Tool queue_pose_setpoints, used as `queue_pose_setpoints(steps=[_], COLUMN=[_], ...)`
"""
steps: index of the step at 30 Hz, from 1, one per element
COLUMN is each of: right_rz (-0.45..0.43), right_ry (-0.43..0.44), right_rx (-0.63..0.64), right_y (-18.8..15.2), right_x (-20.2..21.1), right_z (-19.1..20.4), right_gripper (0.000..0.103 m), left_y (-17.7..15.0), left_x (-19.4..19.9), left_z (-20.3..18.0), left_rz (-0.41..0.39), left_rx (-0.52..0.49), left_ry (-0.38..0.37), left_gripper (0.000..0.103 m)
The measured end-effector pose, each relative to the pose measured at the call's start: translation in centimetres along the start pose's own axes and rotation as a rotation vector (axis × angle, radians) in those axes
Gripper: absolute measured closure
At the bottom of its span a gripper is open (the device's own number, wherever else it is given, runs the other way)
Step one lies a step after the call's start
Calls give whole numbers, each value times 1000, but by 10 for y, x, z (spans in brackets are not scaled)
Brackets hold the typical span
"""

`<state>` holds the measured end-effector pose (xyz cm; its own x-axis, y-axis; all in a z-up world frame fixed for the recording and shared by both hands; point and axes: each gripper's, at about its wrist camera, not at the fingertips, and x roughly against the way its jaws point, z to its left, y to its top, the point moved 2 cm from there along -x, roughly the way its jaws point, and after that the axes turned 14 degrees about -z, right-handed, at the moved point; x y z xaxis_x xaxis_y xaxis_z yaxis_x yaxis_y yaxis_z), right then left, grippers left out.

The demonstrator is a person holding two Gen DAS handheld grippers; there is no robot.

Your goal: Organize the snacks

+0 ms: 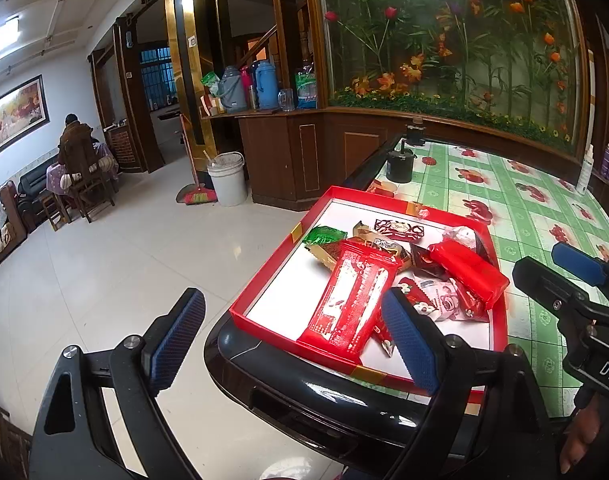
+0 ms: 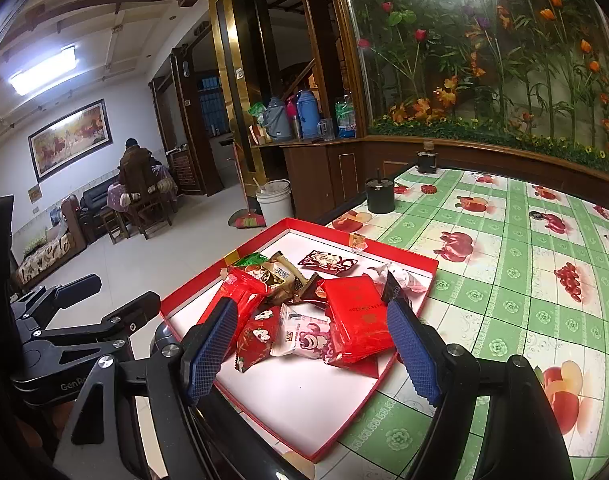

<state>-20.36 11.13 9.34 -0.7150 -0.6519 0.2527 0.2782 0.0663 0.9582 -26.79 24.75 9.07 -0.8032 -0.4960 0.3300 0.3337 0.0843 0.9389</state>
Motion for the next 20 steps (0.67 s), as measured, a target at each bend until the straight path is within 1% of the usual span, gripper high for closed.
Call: queue_pose_setpoints(steps=[20], right_rz=[18], right_ry=[4], right_rx=[11], right_y=[-4], right_x=[-10], right_z=[8], right_gripper=[24], left_y=[-5], left_x=[0], left_z=[1], left_rz=[3], left_rx=[5], left_ry=[-10], left_gripper=[12])
